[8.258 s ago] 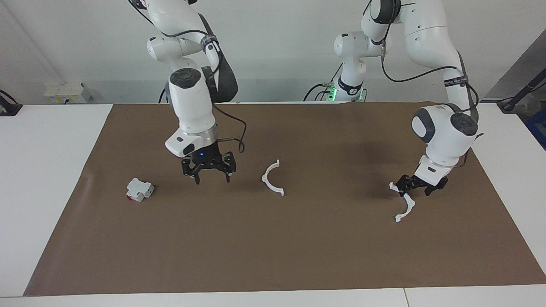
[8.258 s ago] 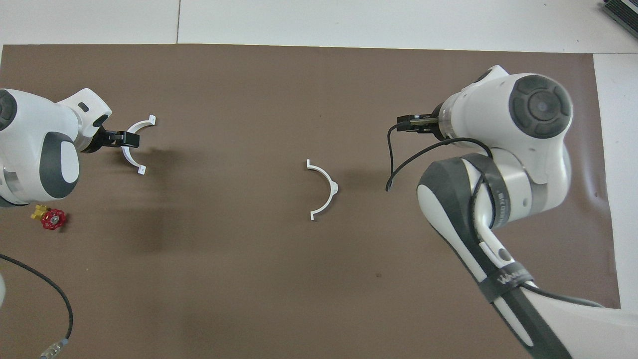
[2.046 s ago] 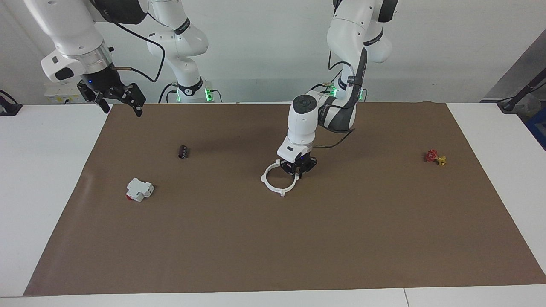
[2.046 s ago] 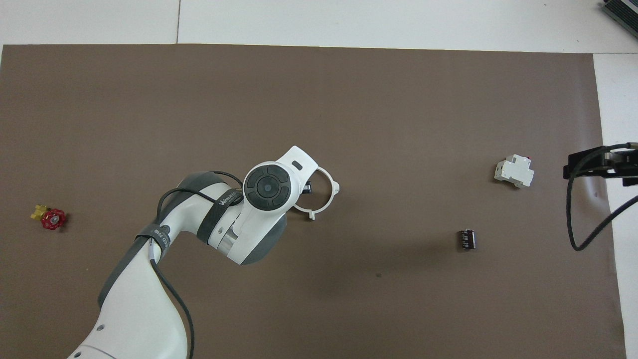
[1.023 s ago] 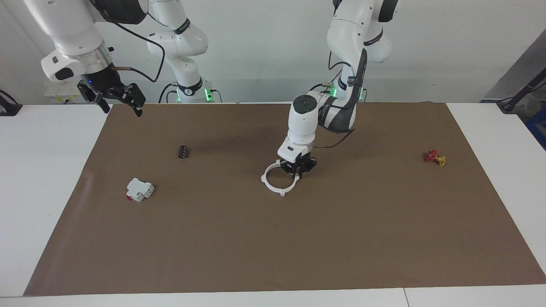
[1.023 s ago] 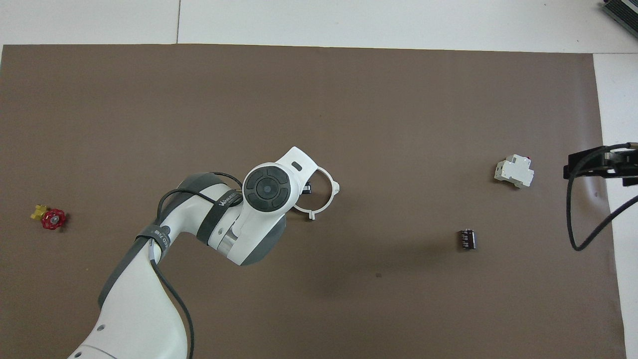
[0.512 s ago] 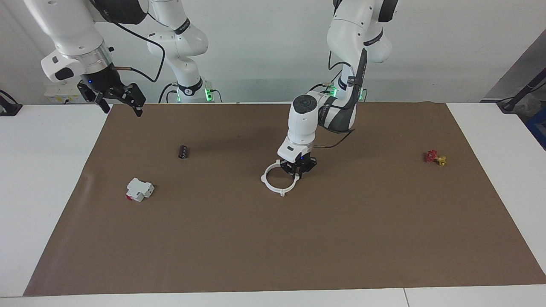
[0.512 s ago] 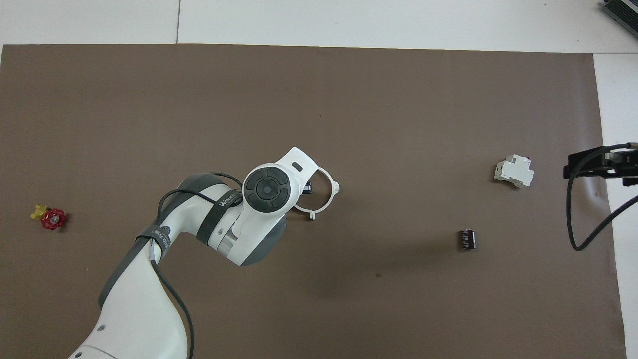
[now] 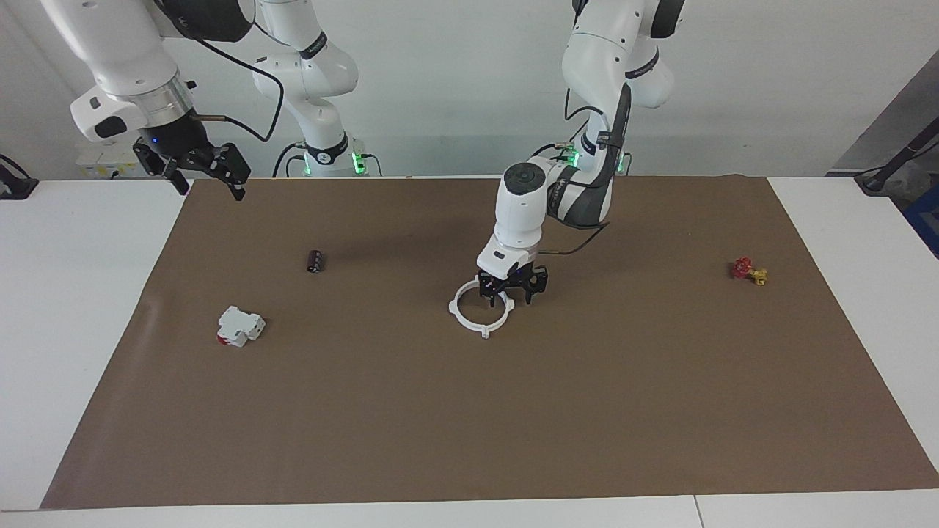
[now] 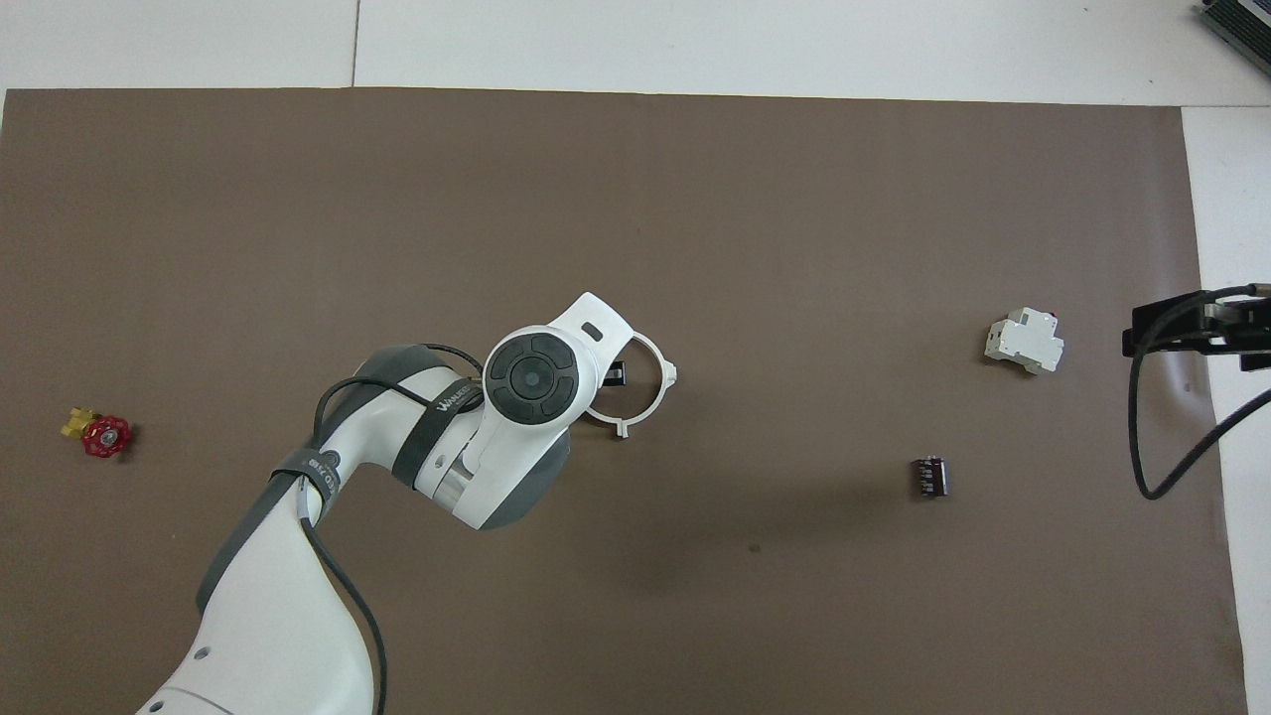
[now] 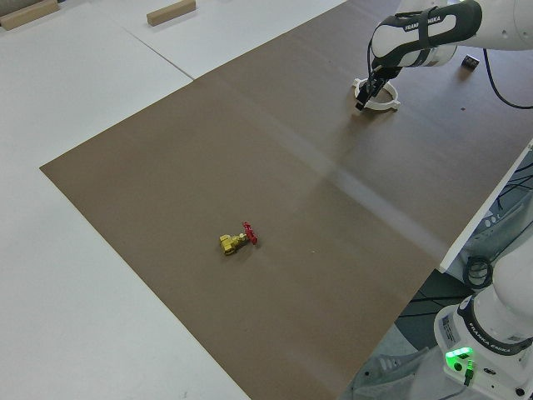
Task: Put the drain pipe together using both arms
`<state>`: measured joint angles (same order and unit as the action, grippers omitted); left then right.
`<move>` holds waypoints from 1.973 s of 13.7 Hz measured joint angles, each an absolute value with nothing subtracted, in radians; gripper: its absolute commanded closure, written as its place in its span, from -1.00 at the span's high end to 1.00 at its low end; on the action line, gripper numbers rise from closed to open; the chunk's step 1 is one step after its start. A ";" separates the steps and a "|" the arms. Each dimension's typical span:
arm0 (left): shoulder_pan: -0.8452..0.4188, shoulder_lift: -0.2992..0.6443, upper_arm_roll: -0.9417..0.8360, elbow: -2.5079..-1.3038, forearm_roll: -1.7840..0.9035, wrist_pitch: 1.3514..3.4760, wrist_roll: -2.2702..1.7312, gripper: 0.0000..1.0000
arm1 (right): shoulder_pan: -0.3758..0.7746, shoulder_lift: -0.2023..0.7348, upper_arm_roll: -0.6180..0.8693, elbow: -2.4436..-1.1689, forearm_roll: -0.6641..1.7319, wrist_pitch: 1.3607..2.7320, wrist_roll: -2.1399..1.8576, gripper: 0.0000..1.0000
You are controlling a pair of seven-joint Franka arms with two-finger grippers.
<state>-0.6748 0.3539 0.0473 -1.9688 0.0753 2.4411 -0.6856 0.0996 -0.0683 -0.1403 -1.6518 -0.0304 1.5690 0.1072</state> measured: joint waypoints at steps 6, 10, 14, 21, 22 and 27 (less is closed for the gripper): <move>-0.667 0.277 0.058 -1.969 0.076 2.306 -0.681 0.98 | 0.100 -0.068 -0.140 -1.652 -0.030 1.569 0.107 1.00; -0.575 0.199 0.064 -1.985 0.079 2.174 -0.530 0.98 | 0.100 -0.068 -0.140 -1.652 -0.030 1.569 0.107 1.00; -0.444 0.116 0.067 -2.030 0.079 2.121 -0.354 0.96 | 0.100 -0.068 -0.140 -1.652 -0.030 1.569 0.107 1.00; -0.256 0.007 0.067 -2.035 0.051 2.055 -0.130 0.97 | 0.100 -0.068 -0.140 -1.652 -0.030 1.569 0.107 1.00; -0.234 -0.008 0.068 -2.032 0.037 2.042 -0.088 0.97 | 0.100 -0.068 -0.140 -1.652 -0.030 1.569 0.107 1.00; -0.121 -0.046 0.071 -1.898 -0.004 1.885 0.095 0.99 | 0.100 -0.068 -0.140 -1.652 -0.030 1.569 0.107 1.00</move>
<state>-0.1210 -0.0461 0.0712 -1.8979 -0.0042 1.8850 0.0953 0.0996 -0.0683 -0.1403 -1.6518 -0.0304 1.5690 0.1072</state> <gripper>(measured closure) 0.004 0.000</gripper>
